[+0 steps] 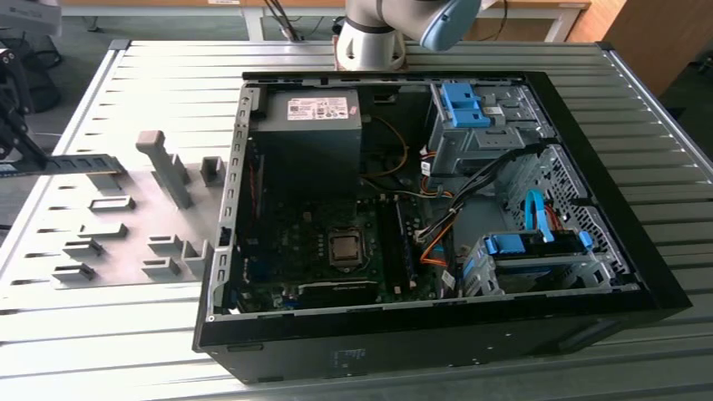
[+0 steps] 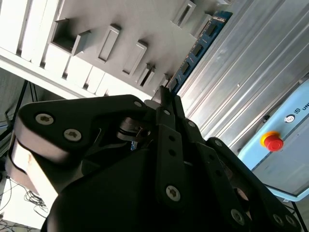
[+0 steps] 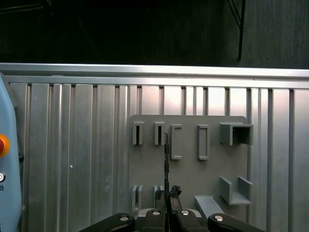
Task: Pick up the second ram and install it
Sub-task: 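Pick up the second ram and move it above second insertion slot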
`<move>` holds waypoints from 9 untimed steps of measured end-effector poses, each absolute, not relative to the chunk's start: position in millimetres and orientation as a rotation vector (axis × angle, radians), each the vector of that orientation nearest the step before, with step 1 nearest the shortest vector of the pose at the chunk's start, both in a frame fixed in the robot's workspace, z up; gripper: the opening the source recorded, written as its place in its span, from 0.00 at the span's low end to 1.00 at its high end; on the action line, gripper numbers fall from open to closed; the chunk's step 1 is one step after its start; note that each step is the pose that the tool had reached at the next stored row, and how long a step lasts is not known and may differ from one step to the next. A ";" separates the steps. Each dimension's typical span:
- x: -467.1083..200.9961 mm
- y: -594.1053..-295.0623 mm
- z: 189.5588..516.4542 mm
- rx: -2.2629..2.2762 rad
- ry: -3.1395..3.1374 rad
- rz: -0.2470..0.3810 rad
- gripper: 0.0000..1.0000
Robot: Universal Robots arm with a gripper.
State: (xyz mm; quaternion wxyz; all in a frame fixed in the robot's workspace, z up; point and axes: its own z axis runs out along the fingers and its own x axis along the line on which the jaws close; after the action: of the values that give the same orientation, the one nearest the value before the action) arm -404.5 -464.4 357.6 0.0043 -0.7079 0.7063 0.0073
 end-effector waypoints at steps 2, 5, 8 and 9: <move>-404.5 -464.3 359.5 -2.218 2.213 0.023 0.14; -404.5 -464.3 362.1 -2.218 2.213 0.023 0.14; -404.4 -464.3 364.9 -2.218 2.213 0.023 0.14; -404.5 -464.3 365.7 -2.218 2.213 0.023 0.14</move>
State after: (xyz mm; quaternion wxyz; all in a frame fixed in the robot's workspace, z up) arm -404.5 -464.3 365.7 0.0043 -0.7078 0.7063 0.0073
